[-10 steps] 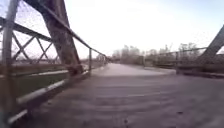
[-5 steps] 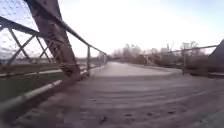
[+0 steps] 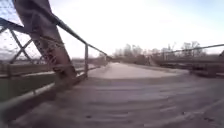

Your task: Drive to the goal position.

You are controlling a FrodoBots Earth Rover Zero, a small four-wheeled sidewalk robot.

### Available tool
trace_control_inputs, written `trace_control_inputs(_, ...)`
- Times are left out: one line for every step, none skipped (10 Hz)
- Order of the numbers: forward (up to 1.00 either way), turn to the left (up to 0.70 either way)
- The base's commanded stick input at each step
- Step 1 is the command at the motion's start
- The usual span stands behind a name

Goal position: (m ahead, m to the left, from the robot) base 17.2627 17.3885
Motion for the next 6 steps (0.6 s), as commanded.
trace_control_inputs(1.00,0.00)
trace_control_inputs(1.00,0.00)
trace_control_inputs(1.00,0.00)
trace_control_inputs(1.00,0.00)
trace_control_inputs(1.00,0.00)
trace_control_inputs(1.00,0.00)
